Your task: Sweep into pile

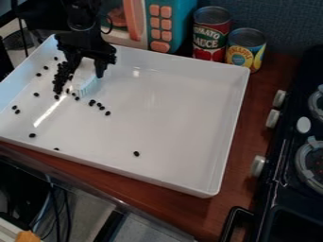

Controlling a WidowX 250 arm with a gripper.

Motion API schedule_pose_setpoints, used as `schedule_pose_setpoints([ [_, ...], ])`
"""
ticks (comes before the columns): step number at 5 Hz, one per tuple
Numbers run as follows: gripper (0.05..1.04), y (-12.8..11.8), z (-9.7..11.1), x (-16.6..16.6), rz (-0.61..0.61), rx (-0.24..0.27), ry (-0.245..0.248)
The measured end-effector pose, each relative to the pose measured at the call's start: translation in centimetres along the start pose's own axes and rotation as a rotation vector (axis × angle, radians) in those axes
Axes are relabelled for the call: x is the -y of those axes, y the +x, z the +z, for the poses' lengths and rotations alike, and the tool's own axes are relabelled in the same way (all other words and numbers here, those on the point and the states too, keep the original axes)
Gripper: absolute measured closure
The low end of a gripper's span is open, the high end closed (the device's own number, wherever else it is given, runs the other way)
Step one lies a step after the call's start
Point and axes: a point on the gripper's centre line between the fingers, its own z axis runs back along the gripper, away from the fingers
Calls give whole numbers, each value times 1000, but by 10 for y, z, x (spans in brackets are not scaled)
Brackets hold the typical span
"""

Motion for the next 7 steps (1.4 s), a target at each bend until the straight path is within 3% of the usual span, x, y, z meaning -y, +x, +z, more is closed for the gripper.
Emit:
schedule_pose_setpoints([
  [2, 364, -5, -5, -33, 82, -29, 32],
  [3, 364, -5, -5, -26, 92, -31, -1],
  [5, 364, -1, 40, 40, 138, 31, -193],
  [6, 364, -8, 70, 78, 123, 61, -275],
  [7, 364, -31, 83, 124, 44, 48, -333],
])
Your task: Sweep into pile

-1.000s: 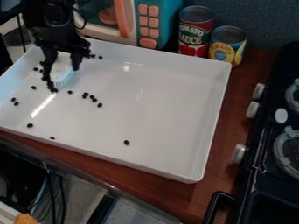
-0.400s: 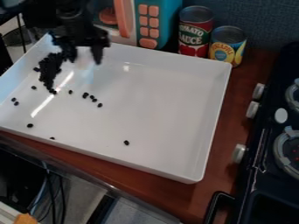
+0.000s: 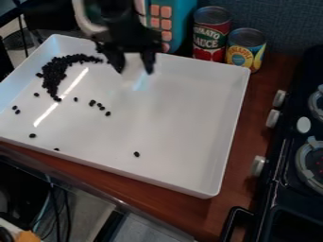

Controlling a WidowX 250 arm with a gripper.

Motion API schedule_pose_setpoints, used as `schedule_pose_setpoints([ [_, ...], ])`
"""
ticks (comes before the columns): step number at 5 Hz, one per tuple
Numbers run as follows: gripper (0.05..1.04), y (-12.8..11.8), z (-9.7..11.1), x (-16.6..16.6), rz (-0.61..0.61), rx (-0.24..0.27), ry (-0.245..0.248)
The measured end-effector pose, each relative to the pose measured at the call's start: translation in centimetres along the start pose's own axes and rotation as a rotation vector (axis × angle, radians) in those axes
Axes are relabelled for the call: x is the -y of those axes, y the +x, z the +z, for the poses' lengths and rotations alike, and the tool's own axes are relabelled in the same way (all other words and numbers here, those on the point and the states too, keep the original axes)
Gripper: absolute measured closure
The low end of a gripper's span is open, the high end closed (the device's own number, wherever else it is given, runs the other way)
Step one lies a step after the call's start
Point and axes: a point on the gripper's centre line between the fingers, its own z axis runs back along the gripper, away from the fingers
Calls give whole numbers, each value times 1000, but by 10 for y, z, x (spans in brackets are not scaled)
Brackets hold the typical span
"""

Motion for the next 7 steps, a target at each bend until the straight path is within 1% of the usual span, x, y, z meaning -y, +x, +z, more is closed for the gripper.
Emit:
schedule_pose_setpoints([
  [1, 364, -35, -6, 41, -86, -51, -51],
  [2, 364, -58, -5, 60, -125, -77, -69],
  [3, 364, -80, -7, 71, -196, -100, -62],
  [5, 364, -106, -15, 60, -277, -111, -19],
  [6, 364, -105, -17, 54, -333, -95, 2],
  [7, 364, -99, -23, 35, -307, -97, 30],
])
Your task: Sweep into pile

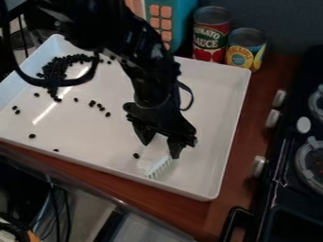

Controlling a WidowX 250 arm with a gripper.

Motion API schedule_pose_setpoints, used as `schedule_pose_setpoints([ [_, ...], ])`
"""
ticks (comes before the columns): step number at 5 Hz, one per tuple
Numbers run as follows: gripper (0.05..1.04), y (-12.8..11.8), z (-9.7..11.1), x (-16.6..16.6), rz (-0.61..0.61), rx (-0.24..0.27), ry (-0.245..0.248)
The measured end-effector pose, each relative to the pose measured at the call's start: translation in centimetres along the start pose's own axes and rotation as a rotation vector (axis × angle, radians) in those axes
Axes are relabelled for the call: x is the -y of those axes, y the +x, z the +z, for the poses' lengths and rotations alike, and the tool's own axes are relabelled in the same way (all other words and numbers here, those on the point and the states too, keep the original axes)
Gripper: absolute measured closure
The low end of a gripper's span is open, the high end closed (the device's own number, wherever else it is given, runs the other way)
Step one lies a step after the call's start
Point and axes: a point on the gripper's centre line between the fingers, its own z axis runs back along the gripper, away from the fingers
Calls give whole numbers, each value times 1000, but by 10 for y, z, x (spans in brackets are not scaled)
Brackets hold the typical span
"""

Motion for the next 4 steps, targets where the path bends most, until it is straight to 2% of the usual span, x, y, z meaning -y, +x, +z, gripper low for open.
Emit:
schedule_pose_setpoints([
  [1, 364, 6, -4, -24, 6, 1, 22],
  [2, 364, 7, -5, -55, 7, 1, 71],
  [3, 364, -6, -2, -79, -71, -44, 122],
  [4, 364, -25, 8, -104, -89, -105, 159],
])
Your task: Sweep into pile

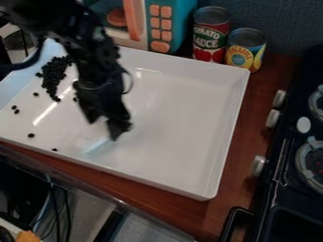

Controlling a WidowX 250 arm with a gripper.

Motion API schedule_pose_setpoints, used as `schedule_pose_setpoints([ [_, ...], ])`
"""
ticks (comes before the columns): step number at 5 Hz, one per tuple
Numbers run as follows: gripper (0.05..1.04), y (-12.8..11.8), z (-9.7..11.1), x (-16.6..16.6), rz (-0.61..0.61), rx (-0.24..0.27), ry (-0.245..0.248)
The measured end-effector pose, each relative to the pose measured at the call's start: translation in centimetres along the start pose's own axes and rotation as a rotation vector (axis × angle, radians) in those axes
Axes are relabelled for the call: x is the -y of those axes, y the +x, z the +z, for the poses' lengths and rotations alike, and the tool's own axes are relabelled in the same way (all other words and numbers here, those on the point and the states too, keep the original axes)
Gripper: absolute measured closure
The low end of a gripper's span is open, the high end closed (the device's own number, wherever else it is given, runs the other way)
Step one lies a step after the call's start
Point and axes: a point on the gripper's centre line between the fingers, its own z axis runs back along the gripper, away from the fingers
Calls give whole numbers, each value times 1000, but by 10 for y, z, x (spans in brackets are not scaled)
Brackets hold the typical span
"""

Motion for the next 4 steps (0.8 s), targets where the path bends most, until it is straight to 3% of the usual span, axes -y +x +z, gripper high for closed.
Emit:
schedule_pose_setpoints([
  [1, 364, -2, 6, -28, 1, -13, 27],
  [4, 364, 27, -7, -74, 111, 18, 20],
])
